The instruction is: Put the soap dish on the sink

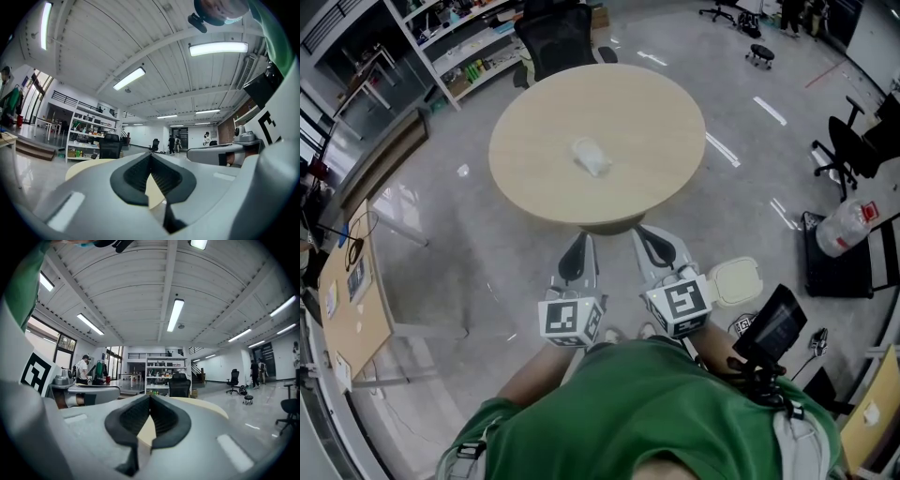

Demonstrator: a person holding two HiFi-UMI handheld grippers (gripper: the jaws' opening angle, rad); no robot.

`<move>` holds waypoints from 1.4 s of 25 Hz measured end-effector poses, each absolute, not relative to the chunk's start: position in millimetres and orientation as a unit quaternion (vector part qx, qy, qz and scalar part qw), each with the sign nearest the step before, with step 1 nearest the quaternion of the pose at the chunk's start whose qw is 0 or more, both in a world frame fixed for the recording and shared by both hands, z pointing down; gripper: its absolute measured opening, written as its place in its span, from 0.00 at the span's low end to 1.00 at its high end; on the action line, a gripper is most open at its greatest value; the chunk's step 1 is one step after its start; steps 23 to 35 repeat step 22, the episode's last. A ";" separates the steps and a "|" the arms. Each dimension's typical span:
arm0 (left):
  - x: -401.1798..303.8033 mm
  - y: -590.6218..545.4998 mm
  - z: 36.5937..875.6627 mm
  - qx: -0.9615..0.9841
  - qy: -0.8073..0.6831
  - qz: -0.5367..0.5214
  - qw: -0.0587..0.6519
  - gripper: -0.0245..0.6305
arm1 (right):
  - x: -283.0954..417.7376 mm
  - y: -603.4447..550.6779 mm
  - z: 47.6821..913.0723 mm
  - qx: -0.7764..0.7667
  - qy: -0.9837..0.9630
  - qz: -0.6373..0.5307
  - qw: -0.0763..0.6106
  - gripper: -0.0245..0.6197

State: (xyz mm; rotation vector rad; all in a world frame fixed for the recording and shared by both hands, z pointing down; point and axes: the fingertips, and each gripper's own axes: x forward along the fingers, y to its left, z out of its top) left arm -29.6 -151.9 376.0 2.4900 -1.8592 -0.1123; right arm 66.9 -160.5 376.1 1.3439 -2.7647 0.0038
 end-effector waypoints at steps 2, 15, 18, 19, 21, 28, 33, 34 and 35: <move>-31.0 -151.7 376.1 0.801 -0.597 -0.037 0.016 0.04 | 65.5 -159.8 375.5 0.440 -0.898 -0.001 0.033 0.04; -24.8 -153.4 377.2 0.807 -0.589 -0.042 0.022 0.05 | 64.4 -161.5 372.0 0.447 -0.894 -0.010 0.037 0.04; -27.2 -154.9 377.9 0.808 -0.587 -0.041 0.023 0.04 | 61.3 -161.8 375.0 0.447 -0.893 -0.007 0.043 0.04; -28.1 -155.6 377.7 0.808 -0.587 -0.041 0.023 0.04 | 60.3 -162.3 374.9 0.447 -0.893 -0.007 0.043 0.04; -29.2 -157.4 377.2 0.809 -0.586 -0.040 0.024 0.04 | 59.0 -163.7 373.9 0.448 -0.893 -0.009 0.042 0.04; -29.6 -158.3 377.0 0.809 -0.586 -0.040 0.024 0.05 | 58.6 -164.4 373.3 0.448 -0.893 -0.010 0.042 0.04; -29.6 -158.3 377.0 0.809 -0.586 -0.040 0.024 0.05 | 58.6 -164.4 373.3 0.448 -0.893 -0.010 0.042 0.04; -29.6 -158.3 377.0 0.809 -0.586 -0.040 0.024 0.05 | 58.6 -164.4 373.3 0.448 -0.893 -0.010 0.042 0.04; -29.6 -158.3 377.0 0.809 -0.586 -0.040 0.024 0.05 | 58.6 -164.4 373.3 0.448 -0.893 -0.010 0.042 0.04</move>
